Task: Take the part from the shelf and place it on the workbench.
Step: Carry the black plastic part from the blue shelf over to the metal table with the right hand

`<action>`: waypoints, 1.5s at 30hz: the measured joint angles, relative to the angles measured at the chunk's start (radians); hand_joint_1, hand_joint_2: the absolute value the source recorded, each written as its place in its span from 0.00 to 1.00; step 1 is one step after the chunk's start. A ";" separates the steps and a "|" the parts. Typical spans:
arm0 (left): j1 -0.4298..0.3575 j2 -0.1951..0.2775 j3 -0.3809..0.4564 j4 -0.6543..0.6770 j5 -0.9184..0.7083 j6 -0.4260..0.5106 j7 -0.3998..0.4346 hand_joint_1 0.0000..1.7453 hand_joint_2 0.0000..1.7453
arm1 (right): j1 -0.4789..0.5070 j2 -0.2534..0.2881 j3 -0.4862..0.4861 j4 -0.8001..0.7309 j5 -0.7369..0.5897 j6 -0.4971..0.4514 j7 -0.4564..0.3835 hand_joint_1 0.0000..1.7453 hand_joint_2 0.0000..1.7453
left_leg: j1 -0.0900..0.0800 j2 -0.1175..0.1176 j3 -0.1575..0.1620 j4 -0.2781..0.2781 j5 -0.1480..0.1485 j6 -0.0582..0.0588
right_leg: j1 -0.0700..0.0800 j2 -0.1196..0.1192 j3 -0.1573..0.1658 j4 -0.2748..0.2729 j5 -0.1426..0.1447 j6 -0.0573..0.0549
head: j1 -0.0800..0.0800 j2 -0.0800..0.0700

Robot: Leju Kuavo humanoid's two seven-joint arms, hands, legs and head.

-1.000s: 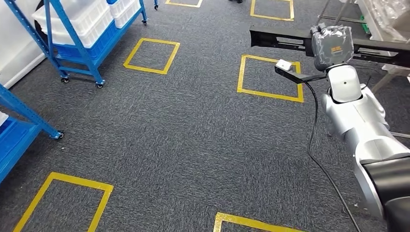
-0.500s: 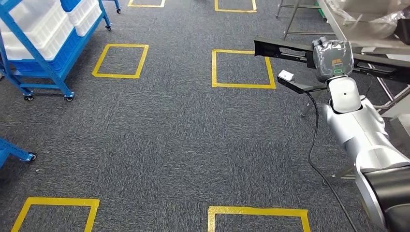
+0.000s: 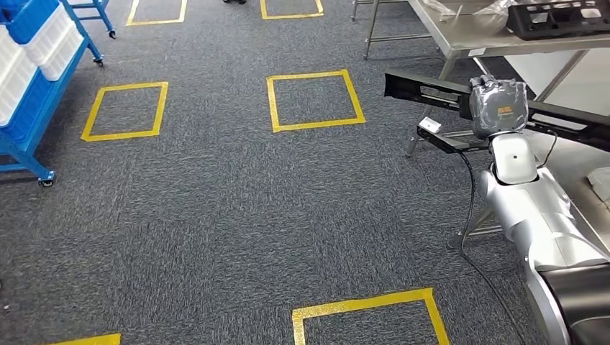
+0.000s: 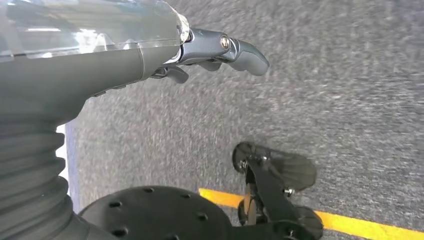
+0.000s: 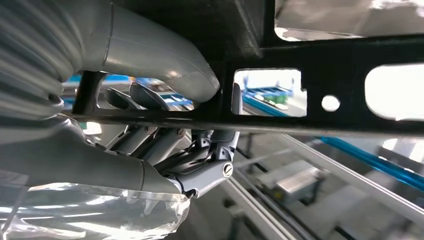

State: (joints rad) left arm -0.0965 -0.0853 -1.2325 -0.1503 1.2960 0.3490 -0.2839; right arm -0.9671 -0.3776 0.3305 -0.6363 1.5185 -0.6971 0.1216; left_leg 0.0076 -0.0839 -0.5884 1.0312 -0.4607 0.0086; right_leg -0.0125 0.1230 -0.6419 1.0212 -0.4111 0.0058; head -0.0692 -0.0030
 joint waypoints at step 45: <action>-0.002 -0.002 -0.008 0.000 0.001 -0.014 0.088 0.00 1.00 | -0.015 0.026 -0.082 0.021 0.024 -0.001 -0.014 1.00 1.00 | -0.010 0.169 0.012 -0.020 -0.005 0.016 | -0.005 -0.197 0.001 0.006 -0.008 0.041 | 0.001 0.000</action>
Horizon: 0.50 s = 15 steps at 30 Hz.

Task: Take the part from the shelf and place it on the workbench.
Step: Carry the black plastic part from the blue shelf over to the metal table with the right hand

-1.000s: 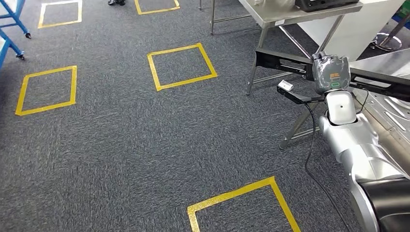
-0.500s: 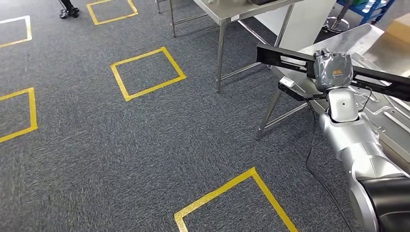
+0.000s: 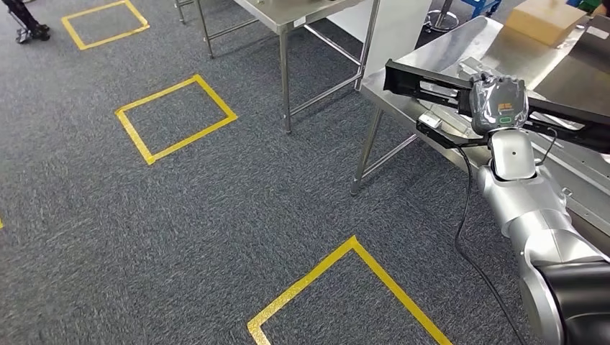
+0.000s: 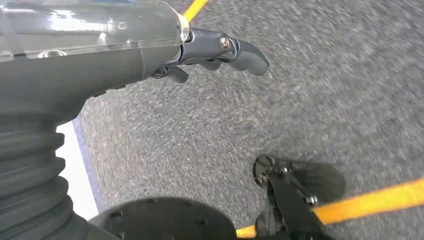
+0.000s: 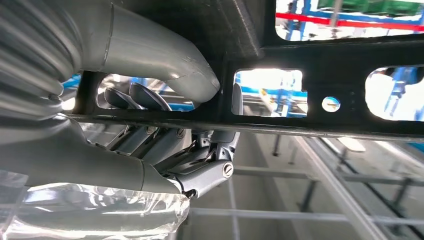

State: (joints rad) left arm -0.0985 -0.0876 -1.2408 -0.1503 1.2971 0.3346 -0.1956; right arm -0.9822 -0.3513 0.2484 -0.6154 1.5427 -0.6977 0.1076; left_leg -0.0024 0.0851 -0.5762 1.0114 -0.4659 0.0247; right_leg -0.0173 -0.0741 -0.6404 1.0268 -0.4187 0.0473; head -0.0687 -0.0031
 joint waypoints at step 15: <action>-0.015 0.003 -0.035 0.000 -0.019 -0.040 0.011 0.00 1.00 | 0.001 0.006 -0.015 0.005 0.014 0.000 -0.012 1.00 1.00 | 0.006 -0.139 -0.092 0.058 0.089 -0.024 | -0.001 0.193 0.145 -0.026 -0.113 -0.044 | -0.002 0.000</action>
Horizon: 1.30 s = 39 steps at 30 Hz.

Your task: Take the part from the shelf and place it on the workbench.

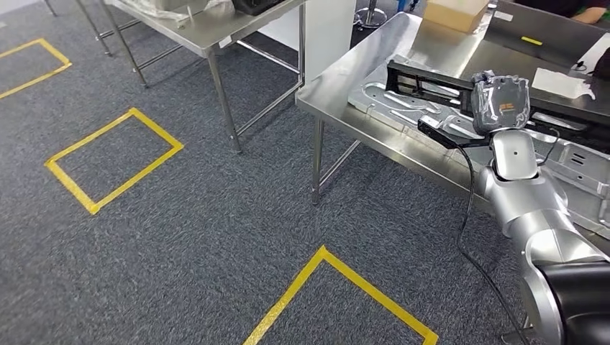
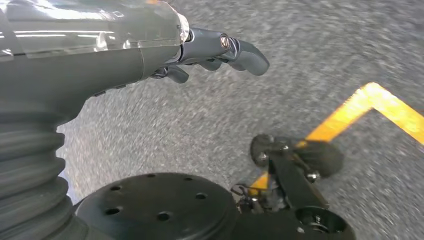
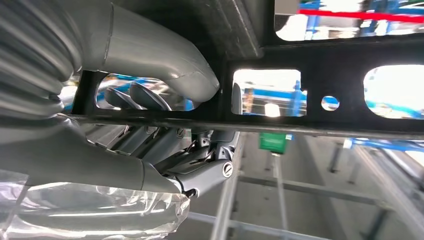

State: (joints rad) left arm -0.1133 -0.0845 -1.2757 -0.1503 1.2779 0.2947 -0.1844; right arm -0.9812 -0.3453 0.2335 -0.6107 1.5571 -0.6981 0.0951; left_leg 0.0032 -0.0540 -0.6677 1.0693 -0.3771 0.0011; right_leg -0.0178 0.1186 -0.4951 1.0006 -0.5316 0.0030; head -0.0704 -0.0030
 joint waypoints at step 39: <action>0.010 -0.003 -0.005 0.000 0.026 0.039 -0.024 0.00 1.00 | 0.008 0.033 -0.001 0.010 -0.016 0.000 -0.016 1.00 1.00 | -0.012 0.037 0.055 -0.060 -0.039 0.014 | 0.018 -0.062 -0.141 0.010 0.129 -0.008 | 0.001 0.000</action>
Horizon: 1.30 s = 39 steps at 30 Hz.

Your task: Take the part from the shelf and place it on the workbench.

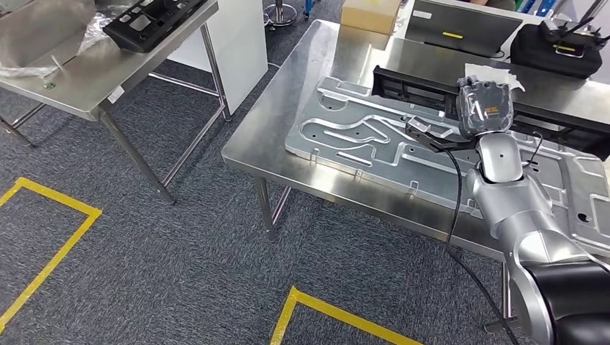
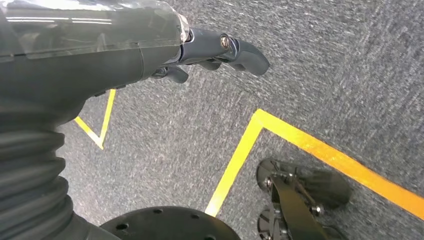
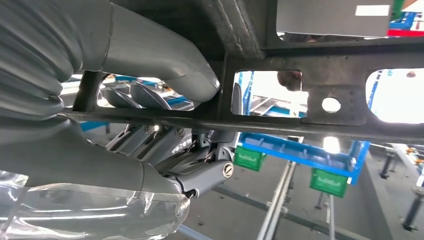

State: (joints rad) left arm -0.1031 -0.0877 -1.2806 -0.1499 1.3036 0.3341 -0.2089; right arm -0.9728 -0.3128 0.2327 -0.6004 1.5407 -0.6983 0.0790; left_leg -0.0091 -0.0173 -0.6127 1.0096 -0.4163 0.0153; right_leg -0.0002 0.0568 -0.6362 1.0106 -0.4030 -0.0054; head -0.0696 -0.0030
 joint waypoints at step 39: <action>0.000 0.002 0.026 0.000 0.035 -0.032 -0.036 0.00 1.00 | 0.241 0.064 -0.140 0.008 -0.179 -0.009 -0.231 1.00 1.00 | 0.005 -0.003 0.017 0.001 -0.008 0.004 | 0.005 -0.004 0.019 -0.004 -0.005 0.005 | 0.000 0.000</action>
State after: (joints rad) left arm -0.1032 -0.0854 -1.2547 -0.1499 1.3383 0.3023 -0.2445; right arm -0.7316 -0.2492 0.0926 -0.5922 1.3615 -0.7076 -0.1522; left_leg -0.0040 -0.0199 -0.5960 1.0103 -0.4244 0.0198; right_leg 0.0049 0.0529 -0.6169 1.0064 -0.4080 -0.0006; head -0.0698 -0.0031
